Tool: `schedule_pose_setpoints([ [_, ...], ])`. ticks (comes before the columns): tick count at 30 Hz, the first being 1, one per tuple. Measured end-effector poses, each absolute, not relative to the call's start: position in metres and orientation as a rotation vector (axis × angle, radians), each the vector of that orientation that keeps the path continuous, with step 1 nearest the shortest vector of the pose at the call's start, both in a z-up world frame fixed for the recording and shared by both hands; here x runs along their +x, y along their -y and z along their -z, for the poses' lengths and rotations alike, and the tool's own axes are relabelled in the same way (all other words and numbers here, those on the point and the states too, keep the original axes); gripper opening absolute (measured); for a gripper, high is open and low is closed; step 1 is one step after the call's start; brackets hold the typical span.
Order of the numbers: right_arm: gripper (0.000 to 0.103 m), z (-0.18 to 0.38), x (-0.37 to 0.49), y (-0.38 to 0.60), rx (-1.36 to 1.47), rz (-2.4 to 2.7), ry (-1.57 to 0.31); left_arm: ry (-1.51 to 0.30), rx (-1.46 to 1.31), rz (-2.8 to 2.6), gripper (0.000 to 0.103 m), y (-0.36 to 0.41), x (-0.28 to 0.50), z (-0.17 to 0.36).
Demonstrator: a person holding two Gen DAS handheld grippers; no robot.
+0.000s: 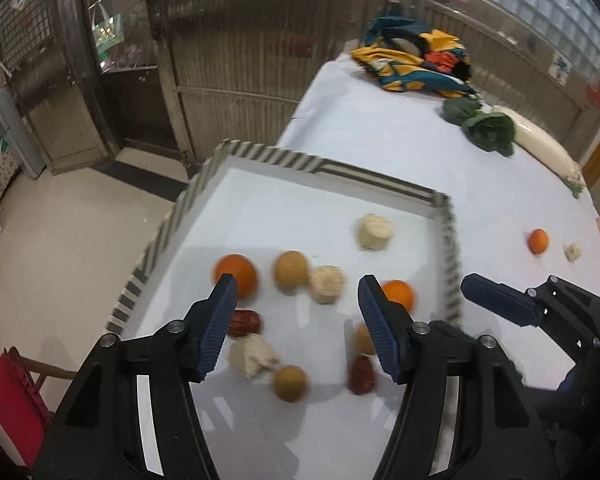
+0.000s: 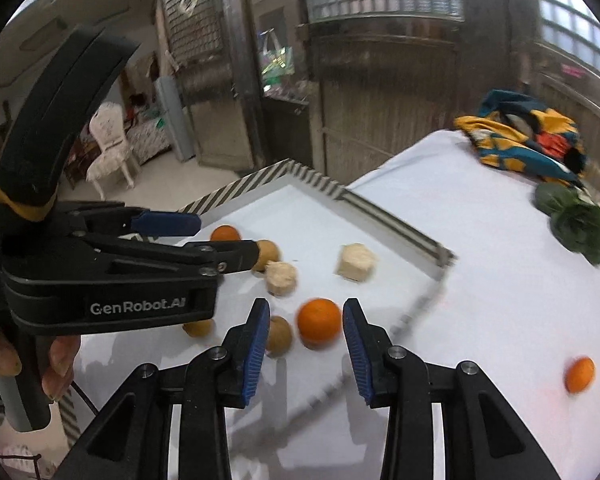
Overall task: Organize fruits
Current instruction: 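Grasp the last orange with the left tool while the right tool grasps the last yam cube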
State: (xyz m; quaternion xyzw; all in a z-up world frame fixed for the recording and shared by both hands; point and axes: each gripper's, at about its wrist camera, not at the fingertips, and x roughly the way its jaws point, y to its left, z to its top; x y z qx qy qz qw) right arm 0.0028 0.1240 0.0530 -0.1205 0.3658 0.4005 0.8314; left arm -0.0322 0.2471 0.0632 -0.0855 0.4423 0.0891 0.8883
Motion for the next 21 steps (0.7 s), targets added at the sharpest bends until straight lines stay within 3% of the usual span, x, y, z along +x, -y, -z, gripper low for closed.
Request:
schedule_pose_setpoints([
  [21,0.036,-0.042,0.010,0.119,-0.083,-0.441,-0.829,-0.920,-0.075,0.083,0.063,-0.085,-0.021,-0.077],
])
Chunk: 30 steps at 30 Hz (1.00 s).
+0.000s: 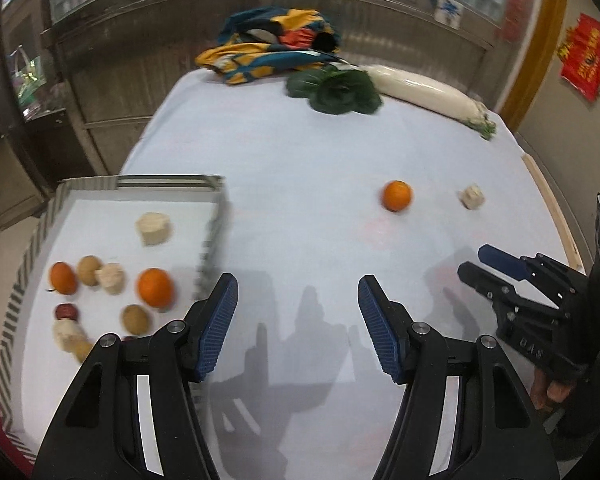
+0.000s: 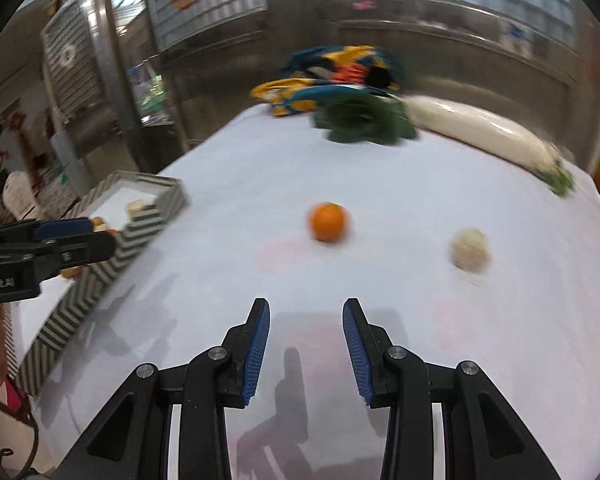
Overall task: Organize fruits
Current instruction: 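Grasp the last orange with the left tool while the right tool grasps the last yam cube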
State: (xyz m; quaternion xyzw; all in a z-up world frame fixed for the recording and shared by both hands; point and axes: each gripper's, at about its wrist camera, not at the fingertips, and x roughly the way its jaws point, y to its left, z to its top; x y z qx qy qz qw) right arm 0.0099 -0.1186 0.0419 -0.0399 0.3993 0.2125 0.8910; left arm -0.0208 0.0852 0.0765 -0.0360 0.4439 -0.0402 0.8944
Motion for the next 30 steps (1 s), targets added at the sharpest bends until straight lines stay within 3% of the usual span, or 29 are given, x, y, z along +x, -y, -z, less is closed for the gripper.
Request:
schedule_pose_setpoints([
  [11,0.036,-0.024,0.031,0.191,-0.015,-0.314,-0.857,-0.965,-0.034,0.166,0.063,-0.038,0.002,-0.070],
  [26,0.040,-0.020,0.117,0.206,0.073,-0.241,-0.859,-1.002,-0.020,0.208,0.063,-0.007,0.044,-0.068],
  [28,0.029,-0.018,0.122,0.205,0.082,-0.261,-0.875,-1.001,-0.014,0.209,0.063,-0.003,0.052,-0.068],
  [30,0.028,-0.018,0.120,0.203,0.068,-0.269,-0.870,-1.004,-0.017,0.207,0.063,-0.001,0.060,-0.068],
])
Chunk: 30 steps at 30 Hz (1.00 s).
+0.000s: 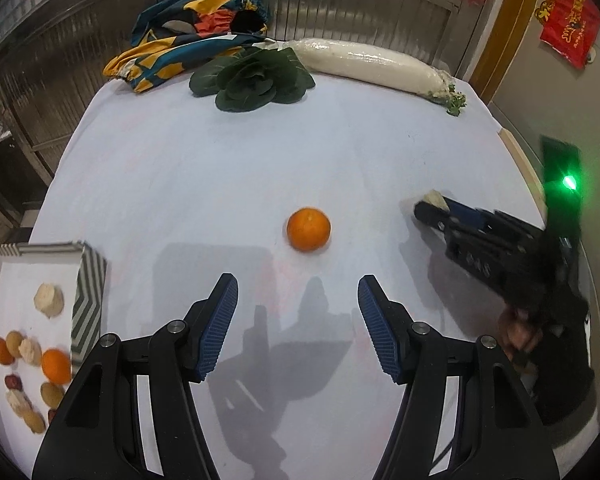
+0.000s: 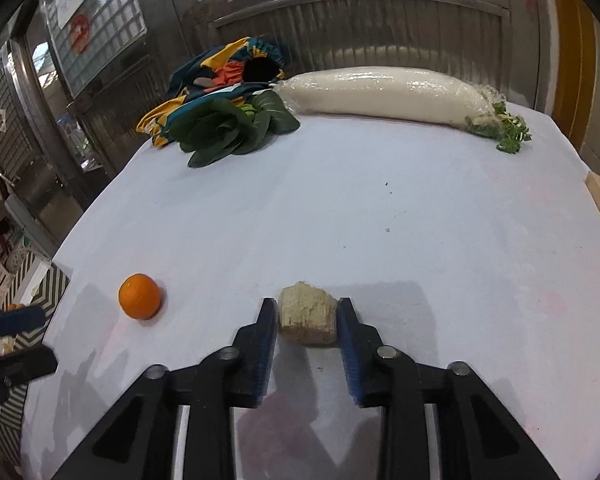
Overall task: Organize fruits
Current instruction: 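Grasp the last orange with the left tool while the right tool grasps the last yam cube, then carry the orange and yam cube over the tray with both tools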
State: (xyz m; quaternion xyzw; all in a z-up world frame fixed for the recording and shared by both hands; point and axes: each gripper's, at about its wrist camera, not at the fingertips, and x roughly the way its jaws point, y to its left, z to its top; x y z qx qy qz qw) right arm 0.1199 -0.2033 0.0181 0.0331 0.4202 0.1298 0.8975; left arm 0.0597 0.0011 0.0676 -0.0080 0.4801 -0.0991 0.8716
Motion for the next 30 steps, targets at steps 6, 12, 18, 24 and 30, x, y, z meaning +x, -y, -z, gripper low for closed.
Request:
schedule_pose_setpoints([
  [6,0.029,-0.025,0.110,0.208,0.039,-0.273,-0.832,-1.032,-0.063,0.210,0.063,0.004,0.085,-0.063],
  [12,0.029,-0.023,0.112,0.222,0.094,-0.272,-0.842,-1.040,-0.045,0.224,0.063,0.020,0.100,-0.052],
  [18,0.029,-0.022,0.113,0.225,0.114,-0.284,-0.846,-1.059,-0.016,0.198,0.063,0.027,0.116,-0.037],
  [24,0.029,-0.022,0.113,0.224,0.108,-0.290,-0.847,-1.091,-0.023,0.195,0.037,0.023,0.126,-0.023],
  [30,0.029,-0.023,0.111,0.224,0.105,-0.292,-0.840,-1.078,-0.022,0.190,0.032,0.014,0.122,-0.025],
])
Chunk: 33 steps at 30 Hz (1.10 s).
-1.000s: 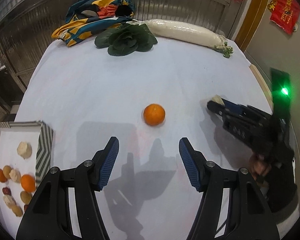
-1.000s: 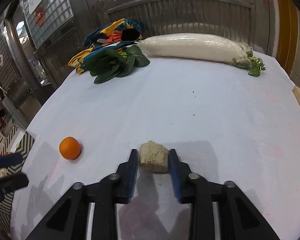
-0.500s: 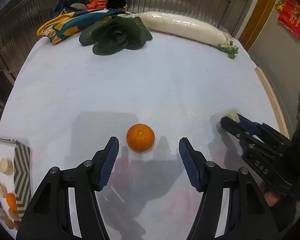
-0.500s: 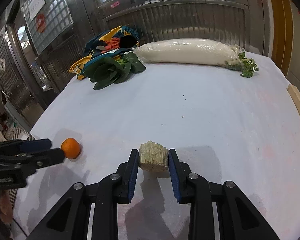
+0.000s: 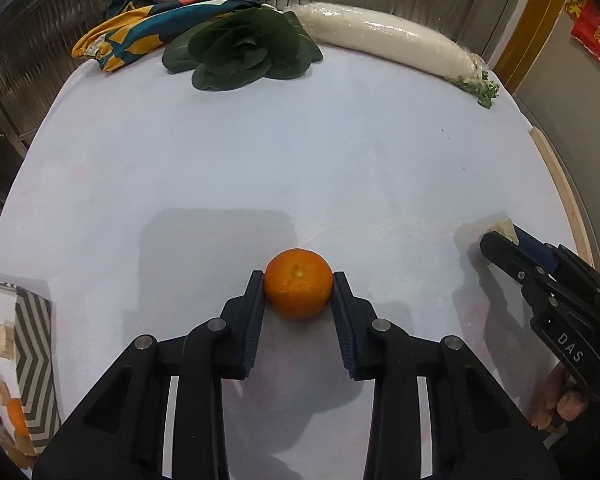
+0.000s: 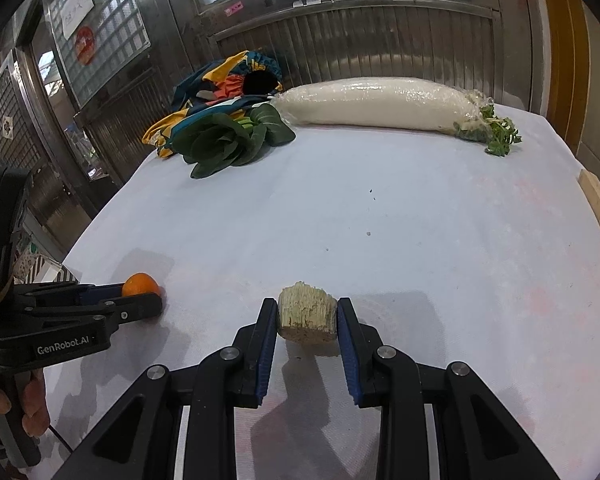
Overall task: Organize fruits
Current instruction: 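Carry the orange and yam cube over the tray with both tools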
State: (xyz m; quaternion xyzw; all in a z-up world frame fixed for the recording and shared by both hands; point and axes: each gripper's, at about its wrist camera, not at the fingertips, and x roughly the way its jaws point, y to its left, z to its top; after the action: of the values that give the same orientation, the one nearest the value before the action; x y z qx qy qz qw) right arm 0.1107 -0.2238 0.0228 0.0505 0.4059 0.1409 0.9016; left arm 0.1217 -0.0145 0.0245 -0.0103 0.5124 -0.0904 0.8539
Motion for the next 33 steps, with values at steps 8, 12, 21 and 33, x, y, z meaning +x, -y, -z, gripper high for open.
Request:
schedule_pose_setpoints([
  [8,0.029,-0.032,0.095,0.207,0.088,-0.324,-0.841,-1.024,0.006,0.168,0.032,-0.003,0.082,-0.050],
  [12,0.029,-0.041,0.070,0.183,0.048,-0.365,-0.824,-1.002,0.018,0.162,0.032,-0.014,0.051,-0.059],
  [21,0.029,-0.051,0.005,0.137,-0.007,-0.437,-0.784,-0.964,0.000,0.148,0.032,-0.038,-0.005,-0.068],
  [33,0.029,-0.055,-0.039,0.083,-0.020,-0.540,-0.762,-0.902,-0.049,0.087,0.032,-0.085,-0.056,-0.074],
])
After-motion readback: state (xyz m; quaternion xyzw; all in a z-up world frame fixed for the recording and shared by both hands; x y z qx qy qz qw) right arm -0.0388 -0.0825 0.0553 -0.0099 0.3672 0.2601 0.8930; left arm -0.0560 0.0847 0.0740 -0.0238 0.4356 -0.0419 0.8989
